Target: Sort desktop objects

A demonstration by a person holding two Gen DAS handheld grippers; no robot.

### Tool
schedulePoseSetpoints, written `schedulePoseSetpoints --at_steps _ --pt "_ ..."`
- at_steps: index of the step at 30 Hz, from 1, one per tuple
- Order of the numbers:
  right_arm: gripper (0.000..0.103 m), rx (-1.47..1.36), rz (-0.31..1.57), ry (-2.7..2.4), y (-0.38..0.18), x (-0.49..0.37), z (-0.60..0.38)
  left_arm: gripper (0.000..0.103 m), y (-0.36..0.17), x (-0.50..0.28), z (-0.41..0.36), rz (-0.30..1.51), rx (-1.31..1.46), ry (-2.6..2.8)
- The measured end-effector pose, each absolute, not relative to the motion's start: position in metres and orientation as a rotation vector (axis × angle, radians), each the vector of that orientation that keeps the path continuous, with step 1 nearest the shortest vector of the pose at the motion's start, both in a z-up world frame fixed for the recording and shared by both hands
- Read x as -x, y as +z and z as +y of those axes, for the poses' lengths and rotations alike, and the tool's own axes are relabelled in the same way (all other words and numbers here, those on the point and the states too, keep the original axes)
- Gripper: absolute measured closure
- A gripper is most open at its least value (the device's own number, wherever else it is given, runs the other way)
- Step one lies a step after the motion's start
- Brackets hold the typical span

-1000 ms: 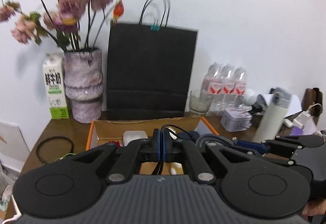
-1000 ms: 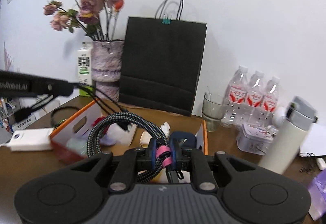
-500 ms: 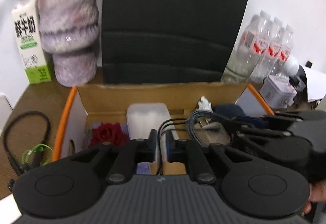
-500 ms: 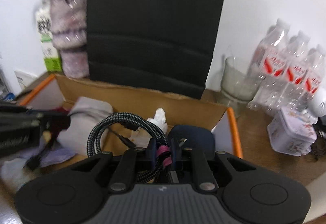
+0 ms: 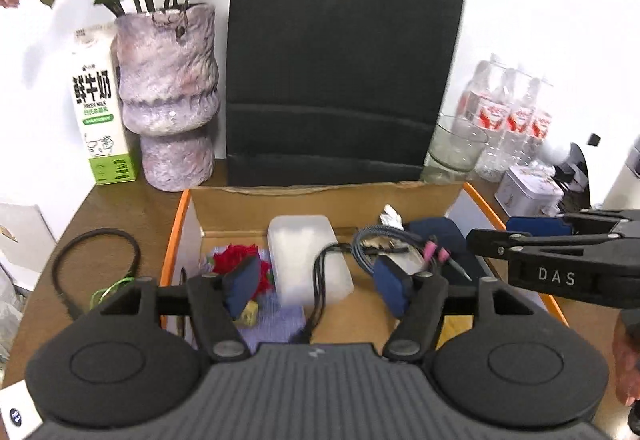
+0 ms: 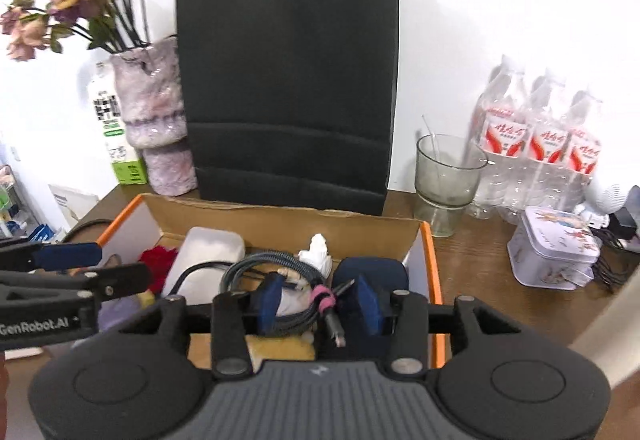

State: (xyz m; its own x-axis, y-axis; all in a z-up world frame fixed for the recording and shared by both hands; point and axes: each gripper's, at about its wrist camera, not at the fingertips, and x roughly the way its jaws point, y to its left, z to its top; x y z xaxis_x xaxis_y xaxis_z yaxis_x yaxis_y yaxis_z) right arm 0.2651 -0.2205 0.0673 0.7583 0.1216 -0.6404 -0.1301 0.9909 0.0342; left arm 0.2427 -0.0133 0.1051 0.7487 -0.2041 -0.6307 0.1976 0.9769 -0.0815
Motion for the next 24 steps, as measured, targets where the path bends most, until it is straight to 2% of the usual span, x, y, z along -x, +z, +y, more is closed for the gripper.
schedulePoseSetpoints --at_steps 3,4,9,15,24 --pt "0.056 0.021 0.695 0.127 0.074 -0.243 -0.22 0.009 0.113 -0.218 -0.012 0.669 0.013 -0.209" --pt "0.054 0.019 0.697 0.128 0.075 -0.234 -0.22 0.005 0.114 -0.209 -0.012 0.659 0.009 -0.207" --pt "0.033 0.005 0.689 0.132 0.073 -0.182 -0.219 0.0 0.116 -0.16 -0.008 0.635 -0.021 -0.211" --pt "0.028 -0.022 0.683 0.123 0.054 -0.117 -0.225 0.0 0.097 -0.105 0.007 0.665 0.042 -0.212" --pt "0.031 0.003 0.699 0.136 0.013 -0.041 -0.226 0.0 0.061 -0.025 0.018 0.659 0.007 -0.226"
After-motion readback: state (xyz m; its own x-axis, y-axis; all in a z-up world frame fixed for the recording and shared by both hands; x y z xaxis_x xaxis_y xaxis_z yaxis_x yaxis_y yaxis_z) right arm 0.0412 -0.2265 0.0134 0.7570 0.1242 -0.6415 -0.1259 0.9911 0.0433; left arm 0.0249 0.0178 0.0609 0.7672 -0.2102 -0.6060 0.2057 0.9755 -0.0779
